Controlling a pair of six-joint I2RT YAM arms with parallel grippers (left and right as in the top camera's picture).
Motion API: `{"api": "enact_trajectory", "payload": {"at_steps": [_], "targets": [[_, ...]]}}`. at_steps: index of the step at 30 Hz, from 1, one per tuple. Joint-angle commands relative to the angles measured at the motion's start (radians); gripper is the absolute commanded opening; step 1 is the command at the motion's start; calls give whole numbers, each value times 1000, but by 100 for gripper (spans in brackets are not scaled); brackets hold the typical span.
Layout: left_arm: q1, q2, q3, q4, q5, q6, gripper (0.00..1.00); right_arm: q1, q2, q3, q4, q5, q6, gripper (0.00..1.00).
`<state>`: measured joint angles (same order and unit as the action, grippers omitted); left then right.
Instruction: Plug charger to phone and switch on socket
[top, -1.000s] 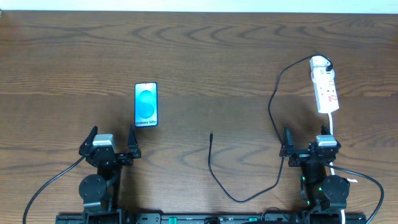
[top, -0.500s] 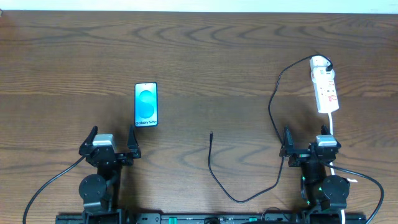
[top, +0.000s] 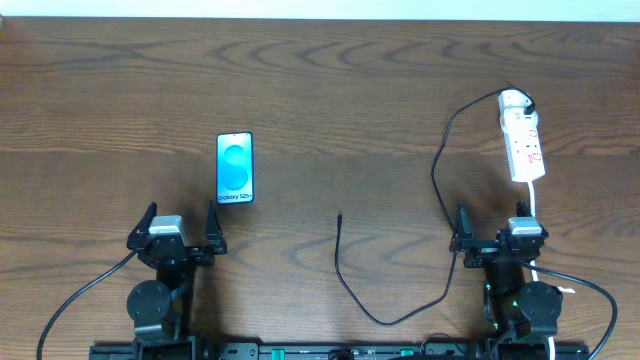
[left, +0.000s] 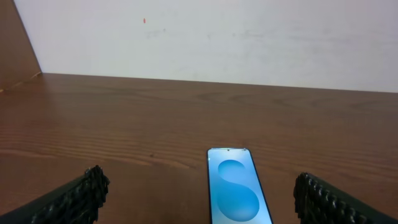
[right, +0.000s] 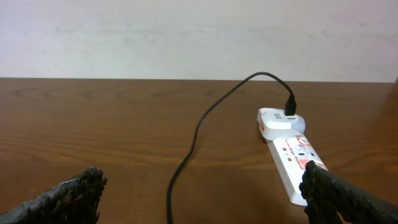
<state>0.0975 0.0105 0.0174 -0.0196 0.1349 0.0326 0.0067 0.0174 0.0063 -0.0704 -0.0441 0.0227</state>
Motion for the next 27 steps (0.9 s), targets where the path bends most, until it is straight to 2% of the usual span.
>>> {"api": "enact_trajectory", "payload": {"at_steps": [1, 27], "targets": [[3, 1, -13, -40, 12, -1, 98, 7, 1, -1, -4, 16, 14, 99], [3, 1, 5, -48, 13, -1, 98, 7, 1, -1, -4, 16, 14, 99]]}}
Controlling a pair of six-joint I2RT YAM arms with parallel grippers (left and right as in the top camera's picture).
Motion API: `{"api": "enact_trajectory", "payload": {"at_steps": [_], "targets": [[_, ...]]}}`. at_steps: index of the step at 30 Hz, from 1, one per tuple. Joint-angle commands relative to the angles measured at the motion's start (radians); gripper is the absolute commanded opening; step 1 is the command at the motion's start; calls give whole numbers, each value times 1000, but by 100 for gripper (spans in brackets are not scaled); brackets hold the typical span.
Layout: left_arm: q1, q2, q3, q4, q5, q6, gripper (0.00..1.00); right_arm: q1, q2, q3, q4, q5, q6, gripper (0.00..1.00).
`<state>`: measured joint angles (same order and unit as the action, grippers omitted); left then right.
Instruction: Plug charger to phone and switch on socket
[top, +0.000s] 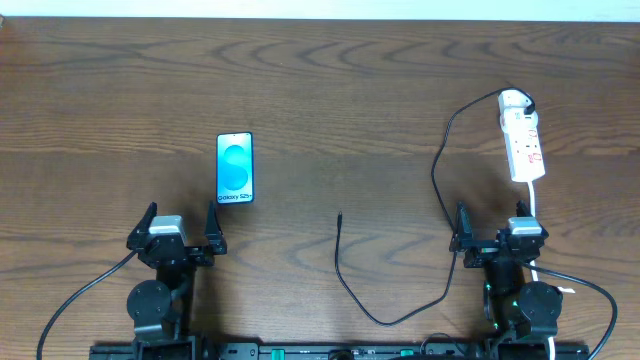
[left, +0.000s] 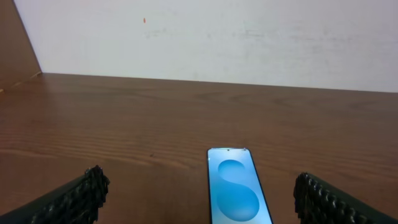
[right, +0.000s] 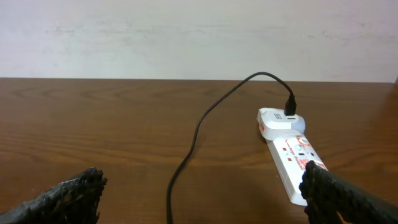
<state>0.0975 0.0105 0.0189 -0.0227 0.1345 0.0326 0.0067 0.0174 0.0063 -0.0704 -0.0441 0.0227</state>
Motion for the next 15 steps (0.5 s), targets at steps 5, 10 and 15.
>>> {"api": "enact_trajectory", "payload": {"at_steps": [5, 10, 15], "targets": [[3, 22, 43, -49, 13, -2, 98, 7, 1, -1, -5, 16, 14, 99], [3, 108, 101, -63, 13, -1, 98, 7, 1, -1, -4, 16, 14, 99], [3, 246, 191, -67, 13, -1, 98, 7, 1, -1, -4, 16, 14, 99]]}}
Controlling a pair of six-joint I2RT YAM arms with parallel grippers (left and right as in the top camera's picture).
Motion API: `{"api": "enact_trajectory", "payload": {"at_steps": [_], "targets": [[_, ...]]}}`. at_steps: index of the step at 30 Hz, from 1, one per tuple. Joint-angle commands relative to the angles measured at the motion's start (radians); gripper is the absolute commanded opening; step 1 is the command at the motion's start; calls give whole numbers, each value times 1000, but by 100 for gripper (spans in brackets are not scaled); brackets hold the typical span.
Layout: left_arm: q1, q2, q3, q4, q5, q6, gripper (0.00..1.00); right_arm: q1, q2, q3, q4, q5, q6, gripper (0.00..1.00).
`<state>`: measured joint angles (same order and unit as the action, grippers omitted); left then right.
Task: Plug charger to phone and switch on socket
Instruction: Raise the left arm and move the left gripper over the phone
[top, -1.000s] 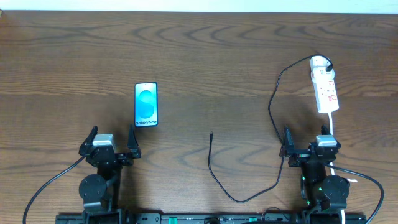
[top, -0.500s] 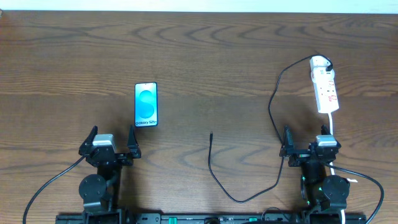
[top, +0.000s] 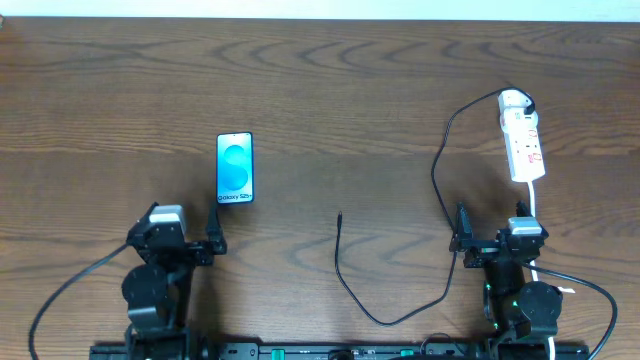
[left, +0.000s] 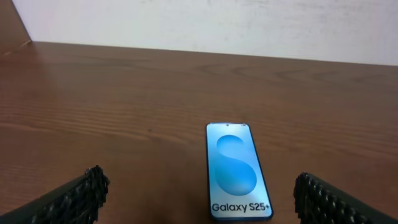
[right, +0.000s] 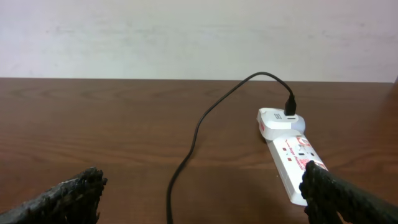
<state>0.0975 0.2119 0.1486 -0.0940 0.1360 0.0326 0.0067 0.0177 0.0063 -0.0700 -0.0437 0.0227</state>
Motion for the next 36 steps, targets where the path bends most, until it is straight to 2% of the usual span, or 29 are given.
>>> {"api": "enact_trajectory", "payload": {"at_steps": [1, 9, 16, 20, 36], "targets": [[3, 82, 87, 5, 12, 0, 98, 7, 0, -1, -5, 15, 14, 99], [3, 281, 248, 3, 12, 0, 98, 7, 0, -1, -5, 15, 14, 99], [3, 420, 399, -62, 12, 31, 98, 7, 0, -1, -5, 15, 14, 99], [3, 502, 513, -140, 8, 64, 98, 7, 0, -1, -5, 15, 14, 99], [3, 844, 932, -450, 9, 60, 98, 7, 0, -1, -5, 15, 14, 99]]}}
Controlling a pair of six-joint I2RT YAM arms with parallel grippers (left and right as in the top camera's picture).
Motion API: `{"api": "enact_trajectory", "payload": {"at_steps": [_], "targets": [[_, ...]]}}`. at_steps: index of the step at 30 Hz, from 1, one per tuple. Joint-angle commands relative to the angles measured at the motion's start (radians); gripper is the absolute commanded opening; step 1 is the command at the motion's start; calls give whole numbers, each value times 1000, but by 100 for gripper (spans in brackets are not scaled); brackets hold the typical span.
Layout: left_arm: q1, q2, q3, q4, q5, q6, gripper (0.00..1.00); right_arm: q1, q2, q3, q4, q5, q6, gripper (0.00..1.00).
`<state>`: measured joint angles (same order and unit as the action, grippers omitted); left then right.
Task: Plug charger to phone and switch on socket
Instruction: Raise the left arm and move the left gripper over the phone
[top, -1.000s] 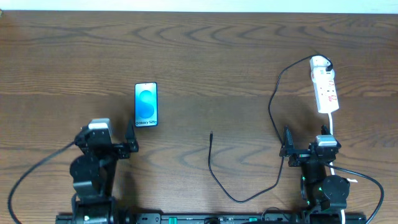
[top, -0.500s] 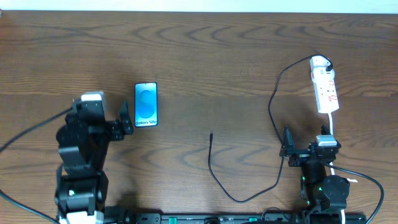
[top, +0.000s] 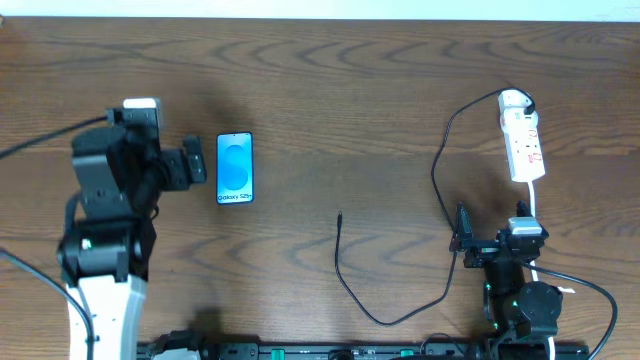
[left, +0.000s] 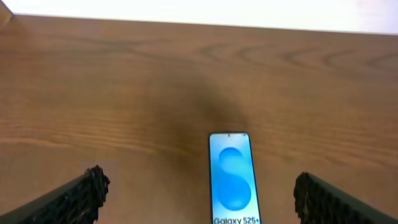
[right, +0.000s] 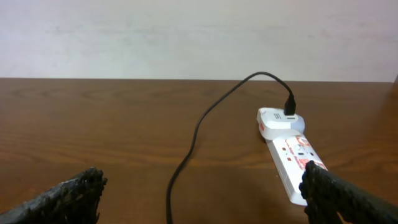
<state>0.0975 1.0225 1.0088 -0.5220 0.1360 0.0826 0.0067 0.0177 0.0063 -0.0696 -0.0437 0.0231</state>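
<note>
The phone (top: 235, 168) lies face up on the table, screen lit blue; in the left wrist view the phone (left: 233, 179) sits below and ahead, slightly right of centre. My left gripper (left: 202, 190) hangs open above the table, raised, with nothing between its fingers (top: 195, 165). The white power strip (top: 523, 142) lies at the far right with a white adapter (right: 280, 119) plugged in. Its black cable (top: 437, 175) loops to a free plug tip (top: 340, 214) at mid-table. My right gripper (right: 202, 183) rests open near the front edge, empty, just below the strip.
The brown wooden table (top: 330, 90) ends at a white wall (right: 186, 37) at the back. The cable's loop (top: 385, 320) lies on the table between the two arm bases. The strip's own white lead (top: 537, 205) runs past my right gripper.
My left arm has risen and moved forward from the front edge, now standing left of the phone. Its camera looks down on the phone from higher. Right arm, cable and phone are unmoved.
At the two oldest moments both grippers rested open at the front edge. Then the left wrist had tipped so the phone's whole screen showed. Now the left arm is up beside the phone, open, while the right arm has stayed put.
</note>
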Motion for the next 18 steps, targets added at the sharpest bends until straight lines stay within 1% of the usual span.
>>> {"api": "enact_trajectory", "payload": {"at_steps": [1, 11, 18], "targets": [[3, 51, 98, -41, 9, 10, 98, 7, 0, -1, -5, 15, 14, 99], [3, 243, 367, -230, 9, 10, 98, 7, 0, -1, -5, 15, 14, 99], [-6, 380, 520, -370, 10, 10, 98, 7, 0, -1, -5, 15, 14, 99]]}}
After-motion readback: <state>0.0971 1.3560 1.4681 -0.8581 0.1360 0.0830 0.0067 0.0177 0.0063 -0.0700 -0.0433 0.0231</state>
